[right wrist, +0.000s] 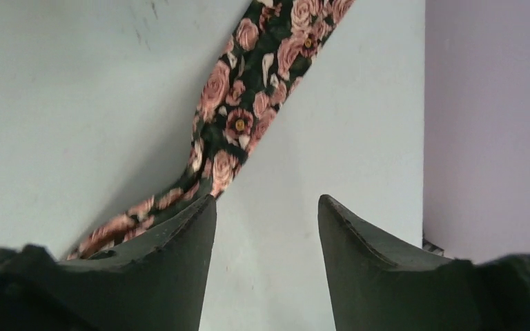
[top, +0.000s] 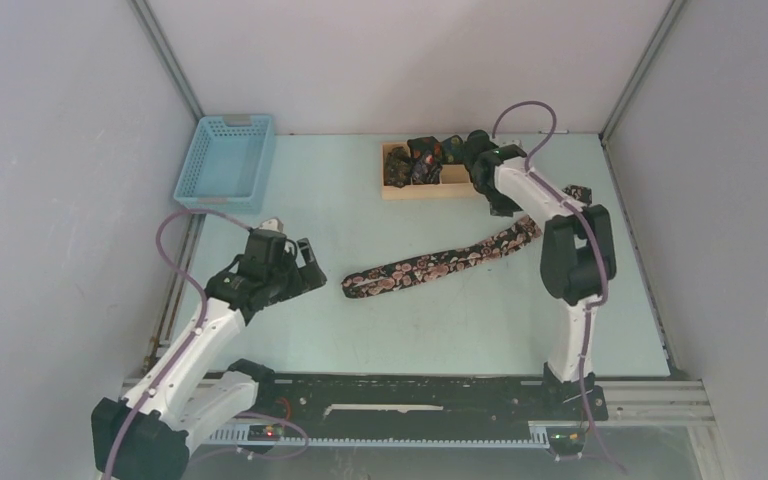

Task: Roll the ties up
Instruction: Flatten out the tie at the center of the board.

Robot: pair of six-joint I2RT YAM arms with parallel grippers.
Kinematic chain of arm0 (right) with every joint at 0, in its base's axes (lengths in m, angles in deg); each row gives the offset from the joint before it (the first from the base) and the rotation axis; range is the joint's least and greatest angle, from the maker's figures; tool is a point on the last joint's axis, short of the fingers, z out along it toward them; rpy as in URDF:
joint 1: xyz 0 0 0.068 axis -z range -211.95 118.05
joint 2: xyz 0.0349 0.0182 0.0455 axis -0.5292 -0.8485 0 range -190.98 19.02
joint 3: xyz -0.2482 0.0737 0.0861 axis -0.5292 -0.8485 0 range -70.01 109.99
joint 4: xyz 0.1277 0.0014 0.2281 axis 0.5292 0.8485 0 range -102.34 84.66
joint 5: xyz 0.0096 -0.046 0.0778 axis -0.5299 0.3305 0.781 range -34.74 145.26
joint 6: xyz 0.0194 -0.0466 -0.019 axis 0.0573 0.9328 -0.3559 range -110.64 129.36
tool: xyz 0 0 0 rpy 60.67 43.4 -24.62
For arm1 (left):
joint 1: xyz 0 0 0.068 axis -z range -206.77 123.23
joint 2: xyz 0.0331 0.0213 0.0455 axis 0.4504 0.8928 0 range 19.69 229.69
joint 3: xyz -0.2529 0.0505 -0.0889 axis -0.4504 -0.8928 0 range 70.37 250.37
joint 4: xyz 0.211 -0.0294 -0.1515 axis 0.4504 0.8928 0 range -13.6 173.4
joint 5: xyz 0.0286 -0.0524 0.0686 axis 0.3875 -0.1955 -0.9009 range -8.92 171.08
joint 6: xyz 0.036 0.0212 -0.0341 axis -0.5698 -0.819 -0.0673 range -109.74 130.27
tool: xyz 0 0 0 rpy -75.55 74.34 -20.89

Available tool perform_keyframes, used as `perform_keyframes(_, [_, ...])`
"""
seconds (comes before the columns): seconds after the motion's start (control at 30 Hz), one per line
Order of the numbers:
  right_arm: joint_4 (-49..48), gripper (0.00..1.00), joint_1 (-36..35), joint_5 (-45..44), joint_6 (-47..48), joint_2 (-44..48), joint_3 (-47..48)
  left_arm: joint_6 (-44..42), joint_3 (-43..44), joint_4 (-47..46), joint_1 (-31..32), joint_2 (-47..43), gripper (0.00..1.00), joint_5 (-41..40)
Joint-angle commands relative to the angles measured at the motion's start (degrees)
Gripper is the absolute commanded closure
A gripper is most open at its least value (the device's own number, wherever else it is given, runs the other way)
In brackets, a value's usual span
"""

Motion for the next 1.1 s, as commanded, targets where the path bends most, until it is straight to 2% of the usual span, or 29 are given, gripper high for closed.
perform_keyframes(0.0, [-3.86,0.4,-2.06,4.94,-5.38,11.14,-6.51,11.93,-2.87,-6.97,-0.73,-1.1,0.05,3.62])
perform_keyframes(0.1, [-8.97,0.4,-4.31,11.2,-8.7,17.06,-13.9,20.21,-5.93,-11.0,-0.76,-1.56,0.14,5.92])
perform_keyframes(0.23, [-17.21,0.39,-8.59,17.94,-11.51,21.5,-23.31,31.23,-10.72,-17.52,-0.51,-2.57,0.18,7.67])
perform_keyframes(0.37, [-22.62,0.39,-13.47,21.71,-12.41,21.8,-28.2,39.0,-13.84,-22.24,0.64,-1.9,0.2,7.23])
perform_keyframes(0.5, [-25.98,0.4,-14.52,23.39,-11.66,21.86,-30.12,45.47,-15.5,-26.74,2.72,-0.16,0.21,6.52])
perform_keyframes(0.8, [-30.25,0.41,-12.8,28.55,-11.11,24.51,-33.69,54.05,-16.18,-32.47,7.48,7.26,0.24,4.33])
perform_keyframes(1.07, [-33.1,0.41,-11.01,32.35,-11.78,26.86,-37.06,56.21,-14.29,-32.45,9.18,14.08,0.26,2.28])
